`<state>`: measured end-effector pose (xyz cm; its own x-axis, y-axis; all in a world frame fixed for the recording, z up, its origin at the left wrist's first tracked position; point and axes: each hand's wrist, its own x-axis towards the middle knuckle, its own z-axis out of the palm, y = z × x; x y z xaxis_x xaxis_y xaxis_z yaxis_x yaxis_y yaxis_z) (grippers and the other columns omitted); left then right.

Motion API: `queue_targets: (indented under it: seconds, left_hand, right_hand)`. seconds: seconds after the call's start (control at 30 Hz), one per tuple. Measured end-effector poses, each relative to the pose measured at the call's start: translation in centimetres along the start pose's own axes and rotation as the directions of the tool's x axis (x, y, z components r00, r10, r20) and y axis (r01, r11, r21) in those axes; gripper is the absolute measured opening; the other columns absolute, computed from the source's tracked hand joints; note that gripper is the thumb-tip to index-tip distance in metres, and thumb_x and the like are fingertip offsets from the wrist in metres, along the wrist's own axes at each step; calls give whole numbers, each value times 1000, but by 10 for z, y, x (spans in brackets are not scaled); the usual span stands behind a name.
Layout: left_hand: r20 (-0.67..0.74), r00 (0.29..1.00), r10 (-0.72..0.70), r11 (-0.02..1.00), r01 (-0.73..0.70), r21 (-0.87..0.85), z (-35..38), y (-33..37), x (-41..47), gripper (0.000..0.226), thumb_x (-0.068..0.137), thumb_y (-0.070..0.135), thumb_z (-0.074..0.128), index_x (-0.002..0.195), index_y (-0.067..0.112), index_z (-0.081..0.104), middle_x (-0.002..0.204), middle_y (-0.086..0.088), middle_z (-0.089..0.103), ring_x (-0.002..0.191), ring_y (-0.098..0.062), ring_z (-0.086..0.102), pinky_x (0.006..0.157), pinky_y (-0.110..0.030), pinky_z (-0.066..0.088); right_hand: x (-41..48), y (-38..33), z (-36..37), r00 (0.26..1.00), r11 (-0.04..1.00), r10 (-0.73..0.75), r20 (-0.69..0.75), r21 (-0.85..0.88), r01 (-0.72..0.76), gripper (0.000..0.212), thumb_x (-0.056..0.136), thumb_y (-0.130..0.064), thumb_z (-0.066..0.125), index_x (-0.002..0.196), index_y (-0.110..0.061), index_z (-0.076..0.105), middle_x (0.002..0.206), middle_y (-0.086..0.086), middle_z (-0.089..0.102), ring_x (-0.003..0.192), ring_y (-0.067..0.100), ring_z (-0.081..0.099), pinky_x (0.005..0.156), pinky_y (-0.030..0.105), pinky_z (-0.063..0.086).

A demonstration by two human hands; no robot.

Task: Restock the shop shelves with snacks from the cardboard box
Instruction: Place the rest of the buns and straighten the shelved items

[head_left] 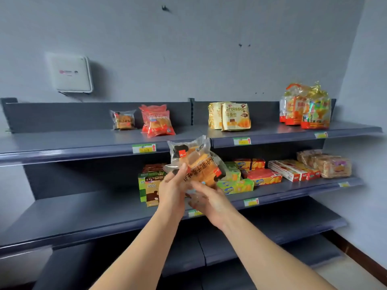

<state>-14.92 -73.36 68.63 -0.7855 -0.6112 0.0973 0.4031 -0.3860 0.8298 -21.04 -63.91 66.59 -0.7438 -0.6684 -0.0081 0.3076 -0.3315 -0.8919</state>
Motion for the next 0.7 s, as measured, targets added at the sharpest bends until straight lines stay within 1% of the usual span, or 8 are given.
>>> queue_targets:
  seconds: [0.07,0.13,0.2,0.3,0.4,0.57,0.63,0.7]
  left_hand:
    - [-7,999,34,999,-34,15,-18,17,9,49,78,44,68,106,3,70,112,-15,70,104,-29,66,95,-41,48]
    - [-78,994,71,997,-68,40,-38,31,21,49,83,46,65,110,5,71,116,-13,69,113,-26,62,100,-40,47]
    - [-193,977,92,996,-89,24,-55,46,33,34,85,36,68,100,6,75,111,-13,71,111,-25,64,97,-39,50]
    - [-303,944,131,991,-118,61,-76,71,47,11,84,12,71,92,5,72,101,-14,72,96,-25,69,85,-33,55]
    - [-380,900,213,975,-170,144,-93,95,63,4,82,3,71,84,5,68,91,-12,71,86,-23,70,72,-29,56]
    - [-472,823,316,947,-242,212,-121,130,102,7,83,6,73,82,7,66,87,-8,70,82,-18,69,71,-29,57]
    - [-494,794,355,933,-273,233,-132,142,118,9,83,8,72,79,9,64,84,-7,68,75,-16,67,66,-28,56]
    - [-510,763,398,916,-303,262,-142,153,133,12,84,9,72,78,9,62,83,-8,66,70,-16,65,63,-28,56]
  right_hand:
    - [12,-4,15,999,999,-40,-7,32,40,31,81,-7,72,110,-12,63,106,10,73,91,27,71,77,40,58]
    - [25,-8,29,997,997,-71,-31,2,71,27,81,-9,72,106,-14,62,96,7,76,80,23,73,64,33,59]
    - [40,-11,42,996,996,-84,-34,-28,83,23,77,-13,75,98,-18,65,89,4,75,64,14,67,49,24,49]
    - [64,-16,62,997,998,-68,-21,-1,68,29,64,-21,82,90,-22,68,84,2,71,56,10,51,47,21,35]
    - [90,-22,85,996,996,-87,16,-32,88,33,67,-22,83,95,-18,66,82,4,65,53,9,44,44,19,34]
    - [143,-40,123,988,990,-135,71,-33,137,37,70,-16,83,102,-14,66,93,6,70,68,12,56,49,21,41]
    - [164,-47,138,984,991,-129,119,42,124,34,70,-12,81,101,-18,70,103,5,73,87,18,65,62,27,48]
    - [187,-51,152,983,990,-110,148,100,96,28,71,-10,80,95,-23,73,106,5,73,101,22,65,73,35,51]
